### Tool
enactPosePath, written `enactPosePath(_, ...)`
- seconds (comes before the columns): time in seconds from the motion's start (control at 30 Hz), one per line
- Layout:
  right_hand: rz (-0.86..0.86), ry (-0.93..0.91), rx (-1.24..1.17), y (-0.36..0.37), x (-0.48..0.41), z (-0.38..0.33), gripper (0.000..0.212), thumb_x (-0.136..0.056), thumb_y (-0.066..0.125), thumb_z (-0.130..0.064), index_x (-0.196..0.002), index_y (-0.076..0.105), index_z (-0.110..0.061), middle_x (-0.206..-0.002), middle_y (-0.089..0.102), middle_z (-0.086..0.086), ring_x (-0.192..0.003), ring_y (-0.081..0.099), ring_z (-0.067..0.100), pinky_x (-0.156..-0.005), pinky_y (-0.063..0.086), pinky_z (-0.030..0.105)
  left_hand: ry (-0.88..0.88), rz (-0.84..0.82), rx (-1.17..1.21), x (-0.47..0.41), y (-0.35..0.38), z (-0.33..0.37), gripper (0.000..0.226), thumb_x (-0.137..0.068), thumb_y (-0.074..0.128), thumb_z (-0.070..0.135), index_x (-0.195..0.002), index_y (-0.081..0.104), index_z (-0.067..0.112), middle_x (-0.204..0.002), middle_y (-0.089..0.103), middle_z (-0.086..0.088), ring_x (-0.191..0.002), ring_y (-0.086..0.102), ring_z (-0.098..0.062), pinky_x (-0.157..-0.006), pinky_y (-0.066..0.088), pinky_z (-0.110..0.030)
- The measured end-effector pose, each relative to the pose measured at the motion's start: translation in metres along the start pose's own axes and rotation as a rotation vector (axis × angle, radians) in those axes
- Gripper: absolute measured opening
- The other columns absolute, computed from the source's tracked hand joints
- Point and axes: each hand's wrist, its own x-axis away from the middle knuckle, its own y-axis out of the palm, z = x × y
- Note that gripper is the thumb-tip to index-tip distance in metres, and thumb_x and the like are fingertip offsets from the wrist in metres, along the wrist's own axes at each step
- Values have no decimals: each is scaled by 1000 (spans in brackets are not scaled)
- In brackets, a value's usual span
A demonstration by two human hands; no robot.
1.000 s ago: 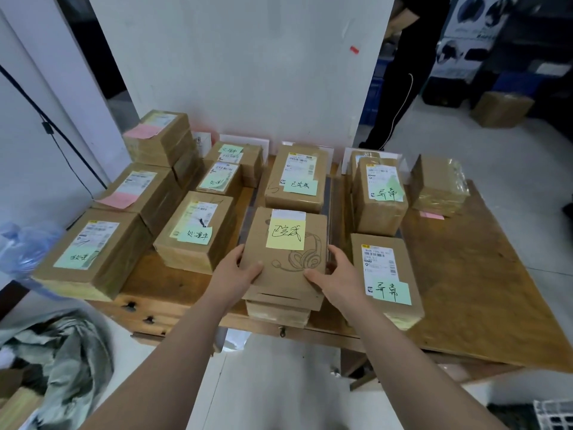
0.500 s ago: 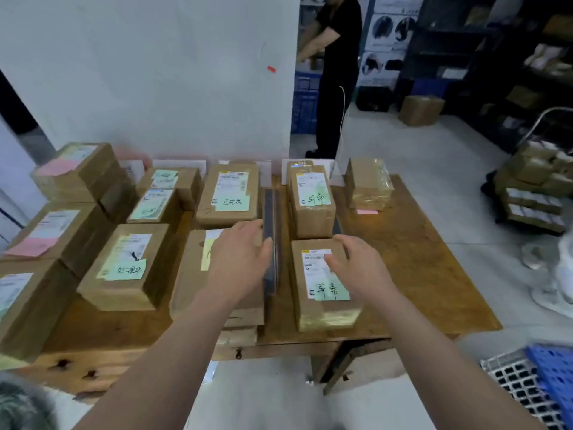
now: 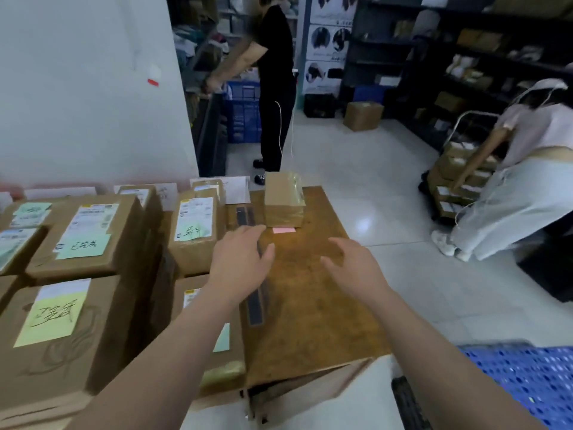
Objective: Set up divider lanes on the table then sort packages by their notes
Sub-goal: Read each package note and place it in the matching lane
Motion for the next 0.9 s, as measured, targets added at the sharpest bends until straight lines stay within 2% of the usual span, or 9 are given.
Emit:
enactPosePath(0.27,-52,-10,53,-7,-70,53,52,-95,53,-35,-143,43,-18,-143,50,2,-130,47,20,-106,37,32,9,-74,-119,-70,48,33,48,-97,46,42,-141,49,22,-137,55,-4,-121,53,-27,-97,44,-40)
enactPosePath(0.5,-56,33,35,7,-132,63,52,-94,55,-36,-142,44,-18,-139,54,4,-124,53,22,-104,42,34,44,-130,-202,-142,72,31,42,-97,45,40,-133,54,20,-129,59,-5,-116,54,-26,-96,45,-40)
enactPosePath(0.63,-63,66,16,17,-163,66,52,-95,54,-37,-143,43,-19,-140,52,3,-126,51,21,-105,39,32,31,-173,-233,-182,91,26,42,-97,45,41,-133,53,20,-131,58,-6,-119,53,-27,-101,46,-44)
enactPosePath(0.8,-90,98,-10,32,-200,76,54,-95,54,-36,-144,41,-18,-141,51,2,-128,49,21,-107,38,33,-81,-201,-242,-227,127,18,56,-91,53,53,-138,43,23,-144,42,-10,-130,42,-32,-108,38,-50)
enactPosePath(0.9,-107,70,9,38,-223,86,50,-95,55,-34,-141,44,-18,-137,55,3,-124,52,21,-104,39,32,-198,-254,-217,-254,149,15,69,-85,53,65,-139,37,26,-153,26,-15,-140,28,-39,-114,26,-56)
